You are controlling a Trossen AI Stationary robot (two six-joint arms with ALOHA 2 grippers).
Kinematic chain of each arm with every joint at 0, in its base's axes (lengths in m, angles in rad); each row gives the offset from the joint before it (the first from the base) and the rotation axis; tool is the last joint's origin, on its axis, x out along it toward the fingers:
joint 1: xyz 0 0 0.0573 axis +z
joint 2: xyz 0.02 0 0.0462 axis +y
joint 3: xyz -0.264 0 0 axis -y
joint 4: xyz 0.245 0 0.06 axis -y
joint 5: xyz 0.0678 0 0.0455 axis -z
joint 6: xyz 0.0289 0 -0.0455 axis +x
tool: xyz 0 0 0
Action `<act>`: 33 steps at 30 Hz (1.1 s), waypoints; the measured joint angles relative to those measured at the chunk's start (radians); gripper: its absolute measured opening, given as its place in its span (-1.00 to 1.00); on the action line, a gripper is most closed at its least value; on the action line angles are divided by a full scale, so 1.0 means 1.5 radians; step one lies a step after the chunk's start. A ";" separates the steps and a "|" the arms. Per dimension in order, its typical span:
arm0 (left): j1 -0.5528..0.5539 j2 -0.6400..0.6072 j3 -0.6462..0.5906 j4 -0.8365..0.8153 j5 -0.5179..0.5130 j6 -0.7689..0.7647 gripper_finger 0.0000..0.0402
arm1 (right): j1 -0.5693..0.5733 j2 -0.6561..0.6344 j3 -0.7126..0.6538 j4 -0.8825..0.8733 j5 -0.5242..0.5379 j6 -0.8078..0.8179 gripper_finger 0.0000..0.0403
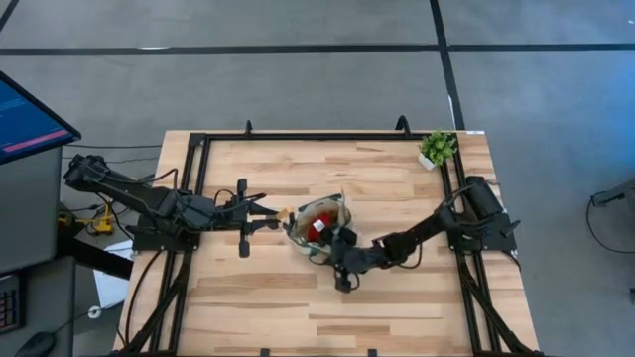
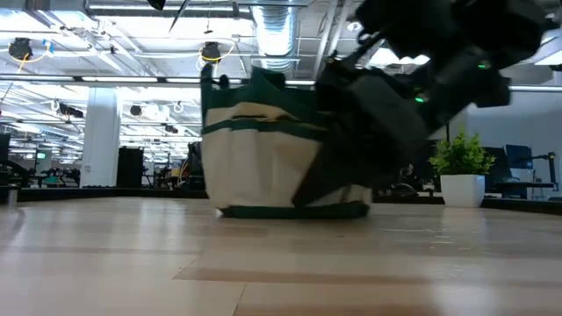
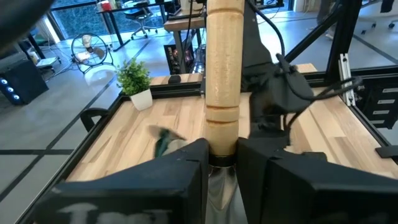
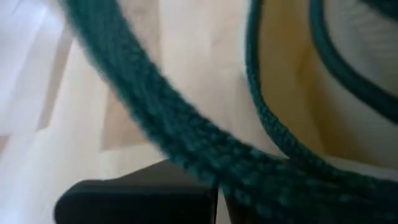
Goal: Pick & Place Garden tools in Gardening bag
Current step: Put the brown trowel into the brown gardening bag
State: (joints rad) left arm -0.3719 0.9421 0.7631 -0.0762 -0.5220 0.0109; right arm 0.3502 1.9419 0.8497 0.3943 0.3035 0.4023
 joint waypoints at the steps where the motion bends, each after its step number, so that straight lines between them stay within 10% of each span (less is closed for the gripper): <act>1: 0.000 0.000 0.000 -0.002 0.000 0.000 -0.82 | -0.008 0.000 0.004 0.000 0.000 -0.010 -1.00; 33: 0.000 0.000 0.000 -0.003 0.000 0.000 -0.82 | -0.194 0.120 0.116 0.128 -0.014 -0.059 -1.00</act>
State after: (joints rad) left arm -0.3721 0.9421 0.7631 -0.0811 -0.5220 0.0109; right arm 0.0596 2.1226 1.0239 0.5861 0.2823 0.3138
